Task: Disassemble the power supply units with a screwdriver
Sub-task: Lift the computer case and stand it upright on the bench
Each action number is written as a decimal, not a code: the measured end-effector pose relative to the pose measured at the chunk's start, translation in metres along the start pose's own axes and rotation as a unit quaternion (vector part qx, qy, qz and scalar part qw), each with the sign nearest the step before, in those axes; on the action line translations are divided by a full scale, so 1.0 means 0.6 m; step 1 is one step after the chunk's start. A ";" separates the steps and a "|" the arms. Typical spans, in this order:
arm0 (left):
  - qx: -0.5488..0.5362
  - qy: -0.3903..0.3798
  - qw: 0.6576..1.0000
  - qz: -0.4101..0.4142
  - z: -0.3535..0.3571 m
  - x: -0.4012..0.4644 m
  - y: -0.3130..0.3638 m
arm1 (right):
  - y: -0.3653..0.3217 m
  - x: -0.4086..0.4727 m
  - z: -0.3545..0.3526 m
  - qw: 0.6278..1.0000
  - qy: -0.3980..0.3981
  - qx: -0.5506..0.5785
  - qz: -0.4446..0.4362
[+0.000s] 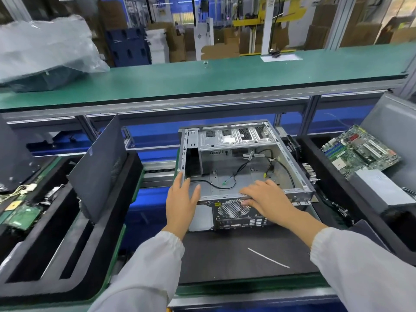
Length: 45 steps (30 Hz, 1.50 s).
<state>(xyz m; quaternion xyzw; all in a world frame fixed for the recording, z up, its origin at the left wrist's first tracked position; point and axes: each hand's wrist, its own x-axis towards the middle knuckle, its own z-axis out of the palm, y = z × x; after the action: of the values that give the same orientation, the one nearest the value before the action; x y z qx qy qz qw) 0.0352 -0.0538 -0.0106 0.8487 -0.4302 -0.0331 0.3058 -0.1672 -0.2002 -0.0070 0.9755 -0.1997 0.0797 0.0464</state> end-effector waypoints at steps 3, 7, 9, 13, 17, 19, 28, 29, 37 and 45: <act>0.010 -0.003 1.000 -0.002 0.007 0.031 0.002 | 0.018 0.022 0.004 1.000 -0.004 0.010 -0.003; 0.018 -0.008 1.000 -0.002 0.018 0.077 0.005 | 0.047 0.059 0.010 1.000 -0.008 0.017 -0.003; 0.017 -0.008 1.000 0.001 0.023 0.097 0.007 | 0.062 0.077 0.015 1.000 -0.003 0.022 -0.006; 0.000 -0.007 1.000 -0.018 0.029 0.129 0.013 | 0.086 0.107 0.018 0.999 -0.015 0.038 -0.005; -0.046 -0.004 0.999 -0.018 0.029 0.153 0.007 | 0.114 0.137 -0.005 0.964 -0.089 0.249 0.018; -0.060 0.001 0.998 -0.036 0.024 0.168 0.001 | 0.139 0.153 -0.022 0.943 -0.042 0.327 0.048; -0.024 -0.111 0.979 -0.168 0.008 0.286 0.022 | 0.262 0.186 0.005 0.930 -0.004 0.153 0.334; -0.020 -0.114 0.978 -0.172 0.007 0.295 0.024 | 0.266 0.189 0.004 0.915 -0.004 0.176 0.363; -0.076 -0.085 0.971 -0.212 0.031 0.326 0.018 | 0.307 0.199 0.019 0.816 -0.050 0.327 0.474; -0.115 -0.057 0.977 -0.171 0.032 0.307 0.000 | 0.298 0.188 0.028 0.812 0.000 0.315 0.491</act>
<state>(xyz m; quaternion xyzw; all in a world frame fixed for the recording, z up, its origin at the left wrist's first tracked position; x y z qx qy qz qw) 0.1447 -0.2016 0.0119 0.8654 -0.2891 -0.1825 0.3663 -0.1331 -0.4091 0.0065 0.7092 -0.6157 0.1504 -0.3087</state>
